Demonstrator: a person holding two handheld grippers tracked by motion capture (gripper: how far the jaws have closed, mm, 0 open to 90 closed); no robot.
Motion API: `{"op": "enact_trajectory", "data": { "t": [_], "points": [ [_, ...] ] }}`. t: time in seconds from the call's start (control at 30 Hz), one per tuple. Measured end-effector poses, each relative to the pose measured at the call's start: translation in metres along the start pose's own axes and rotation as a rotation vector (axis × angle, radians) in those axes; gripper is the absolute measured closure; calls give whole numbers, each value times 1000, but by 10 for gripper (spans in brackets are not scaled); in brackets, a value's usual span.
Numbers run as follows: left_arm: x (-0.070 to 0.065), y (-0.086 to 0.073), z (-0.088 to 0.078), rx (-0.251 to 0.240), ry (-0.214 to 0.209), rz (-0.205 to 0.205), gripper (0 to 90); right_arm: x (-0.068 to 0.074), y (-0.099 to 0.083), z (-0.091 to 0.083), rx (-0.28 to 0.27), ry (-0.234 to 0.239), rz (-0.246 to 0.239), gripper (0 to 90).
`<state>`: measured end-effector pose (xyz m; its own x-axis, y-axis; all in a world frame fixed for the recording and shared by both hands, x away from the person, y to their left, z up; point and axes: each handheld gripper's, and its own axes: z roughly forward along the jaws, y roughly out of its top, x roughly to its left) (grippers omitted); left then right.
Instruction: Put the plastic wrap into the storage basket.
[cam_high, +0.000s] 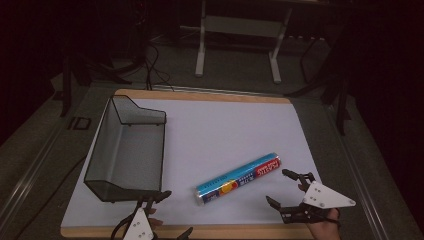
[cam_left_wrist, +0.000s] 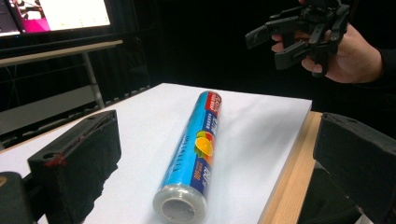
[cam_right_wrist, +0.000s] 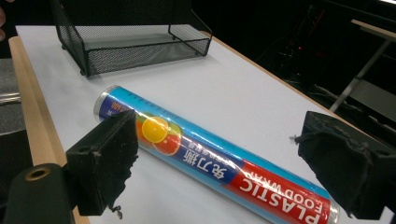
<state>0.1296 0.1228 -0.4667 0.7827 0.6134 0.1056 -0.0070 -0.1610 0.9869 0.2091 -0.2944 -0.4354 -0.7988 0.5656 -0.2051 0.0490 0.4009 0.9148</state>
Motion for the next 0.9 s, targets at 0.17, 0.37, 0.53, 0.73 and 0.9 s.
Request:
{"op": "enact_trajectory", "data": {
  "t": [0.17,0.37,0.53,0.73,0.9],
  "points": [
    [0,0,0,4,1,5,17,0,-2,-2,6,30,16,108],
    [0,0,0,7,1,6,17,2,-2,0,22,33,-1,108],
    [0,0,0,7,0,6,17,3,-3,5,61,62,8,109],
    [0,0,-1,0,3,1,17,3,-4,9,72,79,-23,110],
    [-1,1,-2,4,-3,7,17,5,-3,13,92,128,-61,131]
  ]
}}
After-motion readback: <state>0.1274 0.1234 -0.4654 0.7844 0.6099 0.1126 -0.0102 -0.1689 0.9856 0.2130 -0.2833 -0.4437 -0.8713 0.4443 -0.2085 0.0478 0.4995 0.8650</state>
